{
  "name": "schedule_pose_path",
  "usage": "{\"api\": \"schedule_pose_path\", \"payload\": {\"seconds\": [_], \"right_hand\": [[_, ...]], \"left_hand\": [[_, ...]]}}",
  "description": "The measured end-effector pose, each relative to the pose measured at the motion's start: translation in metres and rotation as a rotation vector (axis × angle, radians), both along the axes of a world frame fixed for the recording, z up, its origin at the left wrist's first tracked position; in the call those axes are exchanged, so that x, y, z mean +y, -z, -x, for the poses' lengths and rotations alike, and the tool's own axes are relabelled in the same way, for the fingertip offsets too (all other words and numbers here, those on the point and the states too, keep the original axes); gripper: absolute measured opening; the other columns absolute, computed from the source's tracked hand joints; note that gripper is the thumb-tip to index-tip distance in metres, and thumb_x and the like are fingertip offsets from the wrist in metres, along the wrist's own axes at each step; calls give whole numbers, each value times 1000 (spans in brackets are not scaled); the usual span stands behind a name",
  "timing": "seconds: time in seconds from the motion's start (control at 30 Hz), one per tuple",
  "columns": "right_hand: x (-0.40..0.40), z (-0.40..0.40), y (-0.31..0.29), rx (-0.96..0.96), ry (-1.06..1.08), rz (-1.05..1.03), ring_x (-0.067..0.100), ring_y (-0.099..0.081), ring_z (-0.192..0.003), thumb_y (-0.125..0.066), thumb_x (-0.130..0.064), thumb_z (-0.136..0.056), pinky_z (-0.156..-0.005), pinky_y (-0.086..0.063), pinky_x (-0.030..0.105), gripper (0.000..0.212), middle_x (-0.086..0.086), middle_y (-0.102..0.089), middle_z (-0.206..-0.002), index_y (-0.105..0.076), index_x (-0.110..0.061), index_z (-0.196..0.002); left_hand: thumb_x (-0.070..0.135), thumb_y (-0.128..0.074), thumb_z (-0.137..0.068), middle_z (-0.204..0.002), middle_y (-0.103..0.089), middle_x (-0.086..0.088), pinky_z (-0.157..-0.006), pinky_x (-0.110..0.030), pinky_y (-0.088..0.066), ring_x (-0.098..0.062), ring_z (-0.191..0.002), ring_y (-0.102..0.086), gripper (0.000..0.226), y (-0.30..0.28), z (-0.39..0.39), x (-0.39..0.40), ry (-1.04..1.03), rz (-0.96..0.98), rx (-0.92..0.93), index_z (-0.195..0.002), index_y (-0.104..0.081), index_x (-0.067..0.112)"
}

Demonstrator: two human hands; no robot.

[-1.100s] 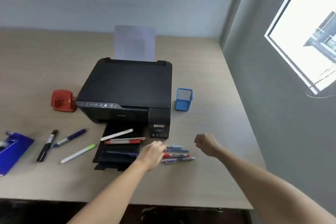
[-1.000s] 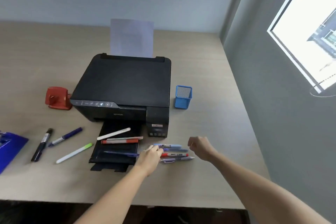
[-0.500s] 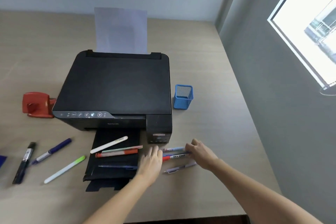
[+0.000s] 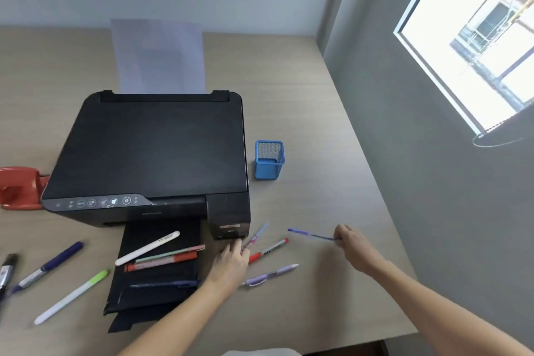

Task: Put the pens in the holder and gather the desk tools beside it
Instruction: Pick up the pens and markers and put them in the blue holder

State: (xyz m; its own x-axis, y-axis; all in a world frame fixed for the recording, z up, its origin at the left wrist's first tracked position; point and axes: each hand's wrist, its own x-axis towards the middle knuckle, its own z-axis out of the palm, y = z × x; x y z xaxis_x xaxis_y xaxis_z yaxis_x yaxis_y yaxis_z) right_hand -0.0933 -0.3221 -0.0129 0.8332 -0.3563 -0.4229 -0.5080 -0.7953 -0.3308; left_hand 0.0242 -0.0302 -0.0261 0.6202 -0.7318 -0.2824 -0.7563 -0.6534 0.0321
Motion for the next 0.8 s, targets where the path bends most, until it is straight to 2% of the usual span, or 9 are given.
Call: {"api": "schedule_pose_path", "payload": {"seconds": [0.07,0.13,0.2,0.27,0.33,0.43,0.57,0.67,0.8], "right_hand": [[-17,4,-6,-58,114,-31,24,-47,-76,-55,-5,-89,-64,-30,30,21,9,-55,-85,-44,-17,-77],[-30,9,-11,-97,189,-50,25,-46,-71,-57,-3,-88,-61,-30,30,22,8,-54,-77,-45,-16,-75],[-37,12,-13,-141,252,-92,25,-47,-66,-56,1,-86,-57,-34,32,23,7,-55,-70,-48,-15,-73],[-36,11,-15,-205,324,-161,24,-48,-61,-55,4,-84,-51,-37,30,24,6,-58,-64,-52,-15,-70],[-34,4,-21,-296,375,-215,23,-50,-58,-56,3,-83,-48,-37,25,25,3,-62,-63,-53,-17,-69],[-32,-25,-41,-441,398,-231,19,-56,-60,-56,-3,-86,-54,-41,23,18,1,-67,-66,-58,-16,-74],[-30,-87,-70,-572,353,-239,15,-54,-61,-56,-6,-88,-51,-41,16,11,-1,-64,-66,-62,-12,-81],[-22,-134,-78,-569,266,-204,26,-57,-68,-56,-6,-86,-59,-41,27,9,9,-69,-74,-64,-8,-82],[-7,-179,-73,-527,152,-157,33,-59,-81,-58,-10,-86,-68,-42,34,10,17,-72,-82,-65,-5,-83]], "left_hand": [[18,-98,-21,-58,-65,-3,-29,-20,-47,-17,-43,-64,44,4,-2,-3,-33,27,-24,-55,-71,13],[17,-97,-34,-64,-66,-5,-36,-22,-53,-19,-50,-67,38,3,-2,-7,-48,-6,-5,-60,-70,13],[17,-76,-78,-102,-65,-11,-69,-31,-61,-25,-89,-70,21,-2,-1,-9,-68,-70,60,-97,-67,11],[21,-47,-100,-126,-53,-10,-87,-39,-54,-28,-113,-59,22,-2,3,-8,-106,-100,76,-119,-53,11],[30,-44,-102,-120,-56,-8,-81,-42,-55,-29,-107,-64,26,-15,8,-15,-191,-35,101,-117,-54,11],[36,-62,-93,-88,-69,-7,-56,-34,-57,-27,-75,-73,26,-62,10,-28,-265,128,50,-94,-62,11],[40,-39,-102,-94,-71,-6,-63,-35,-55,-28,-86,-73,31,-126,-15,-54,-365,160,-67,-99,-55,13],[27,-44,-103,-98,-70,-13,-66,-36,-55,-30,-90,-71,26,-153,-53,-89,-420,133,-86,-104,-59,6],[1,-53,-93,-115,-62,-14,-77,-35,-54,-30,-104,-64,26,-143,-100,-143,-493,-8,81,-118,-58,3]]}}
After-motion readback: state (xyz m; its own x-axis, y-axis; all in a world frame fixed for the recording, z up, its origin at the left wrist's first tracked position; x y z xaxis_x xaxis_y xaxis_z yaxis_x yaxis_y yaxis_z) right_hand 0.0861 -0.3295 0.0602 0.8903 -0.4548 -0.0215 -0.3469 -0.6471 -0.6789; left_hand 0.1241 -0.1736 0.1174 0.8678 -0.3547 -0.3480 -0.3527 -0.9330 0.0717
